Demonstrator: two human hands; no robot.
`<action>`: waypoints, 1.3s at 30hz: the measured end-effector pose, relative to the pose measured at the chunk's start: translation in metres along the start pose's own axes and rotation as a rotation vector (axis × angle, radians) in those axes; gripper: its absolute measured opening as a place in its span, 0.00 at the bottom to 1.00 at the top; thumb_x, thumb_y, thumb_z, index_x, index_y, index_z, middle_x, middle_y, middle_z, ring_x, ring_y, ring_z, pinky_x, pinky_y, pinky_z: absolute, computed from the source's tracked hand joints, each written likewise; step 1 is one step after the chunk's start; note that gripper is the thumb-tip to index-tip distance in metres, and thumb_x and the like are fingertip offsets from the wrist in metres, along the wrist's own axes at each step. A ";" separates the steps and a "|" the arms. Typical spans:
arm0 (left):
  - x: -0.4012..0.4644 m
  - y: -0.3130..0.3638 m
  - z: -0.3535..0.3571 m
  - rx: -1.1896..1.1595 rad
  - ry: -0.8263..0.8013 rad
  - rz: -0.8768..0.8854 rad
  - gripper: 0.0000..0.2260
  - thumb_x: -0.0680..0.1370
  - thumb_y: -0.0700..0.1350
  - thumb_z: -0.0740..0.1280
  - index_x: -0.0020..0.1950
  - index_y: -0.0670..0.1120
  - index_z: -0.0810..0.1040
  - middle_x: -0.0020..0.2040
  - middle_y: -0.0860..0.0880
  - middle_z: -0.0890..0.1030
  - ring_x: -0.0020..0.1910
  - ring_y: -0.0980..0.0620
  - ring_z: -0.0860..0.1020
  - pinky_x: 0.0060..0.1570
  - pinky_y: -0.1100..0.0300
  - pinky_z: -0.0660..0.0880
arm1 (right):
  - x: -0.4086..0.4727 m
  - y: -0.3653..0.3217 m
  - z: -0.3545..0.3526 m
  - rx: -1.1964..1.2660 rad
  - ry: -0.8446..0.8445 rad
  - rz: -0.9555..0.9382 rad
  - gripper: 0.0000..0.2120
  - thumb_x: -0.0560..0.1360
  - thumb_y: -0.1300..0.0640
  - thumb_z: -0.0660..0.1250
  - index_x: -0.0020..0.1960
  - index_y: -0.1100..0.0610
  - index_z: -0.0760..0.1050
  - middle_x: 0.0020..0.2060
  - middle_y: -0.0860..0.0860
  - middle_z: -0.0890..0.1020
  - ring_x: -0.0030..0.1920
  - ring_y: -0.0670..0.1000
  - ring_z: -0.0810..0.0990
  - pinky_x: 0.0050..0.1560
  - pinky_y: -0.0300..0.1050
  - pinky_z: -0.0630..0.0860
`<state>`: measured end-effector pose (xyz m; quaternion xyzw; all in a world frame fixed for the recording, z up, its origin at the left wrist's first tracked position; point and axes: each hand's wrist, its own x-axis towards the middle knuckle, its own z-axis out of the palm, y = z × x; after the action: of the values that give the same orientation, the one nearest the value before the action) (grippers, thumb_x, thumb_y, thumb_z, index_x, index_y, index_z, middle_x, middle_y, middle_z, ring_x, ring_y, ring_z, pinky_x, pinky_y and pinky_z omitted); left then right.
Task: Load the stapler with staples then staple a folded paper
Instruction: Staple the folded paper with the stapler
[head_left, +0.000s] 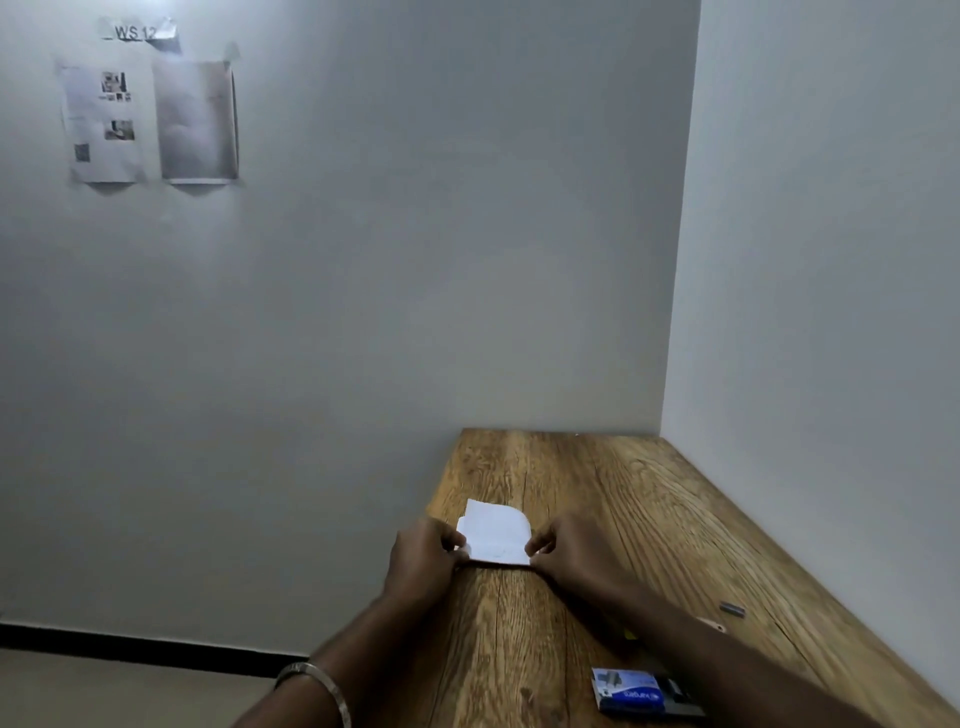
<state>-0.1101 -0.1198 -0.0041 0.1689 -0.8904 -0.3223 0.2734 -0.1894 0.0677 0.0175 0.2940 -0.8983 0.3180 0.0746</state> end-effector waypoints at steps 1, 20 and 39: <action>0.002 -0.002 0.002 0.016 0.000 0.010 0.09 0.74 0.44 0.74 0.54 0.45 0.85 0.53 0.49 0.85 0.49 0.56 0.80 0.49 0.65 0.73 | 0.001 0.000 0.002 -0.026 -0.002 -0.016 0.08 0.74 0.63 0.71 0.52 0.57 0.85 0.52 0.52 0.86 0.50 0.45 0.83 0.53 0.39 0.79; 0.108 -0.027 0.054 0.128 0.038 0.069 0.08 0.77 0.43 0.70 0.54 0.45 0.85 0.53 0.48 0.86 0.50 0.53 0.81 0.50 0.60 0.77 | 0.112 0.030 0.038 -0.144 0.003 -0.096 0.09 0.77 0.60 0.69 0.55 0.58 0.84 0.53 0.51 0.86 0.54 0.47 0.83 0.56 0.39 0.78; 0.269 -0.052 0.113 0.151 0.049 -0.018 0.08 0.77 0.42 0.70 0.53 0.43 0.85 0.54 0.45 0.85 0.51 0.47 0.82 0.49 0.55 0.79 | 0.284 0.076 0.087 -0.222 0.092 -0.077 0.10 0.76 0.63 0.69 0.55 0.58 0.84 0.54 0.54 0.85 0.53 0.53 0.83 0.56 0.49 0.80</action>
<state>-0.3843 -0.2321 -0.0101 0.2050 -0.9035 -0.2527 0.2788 -0.4603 -0.0744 0.0002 0.3032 -0.9117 0.2266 0.1601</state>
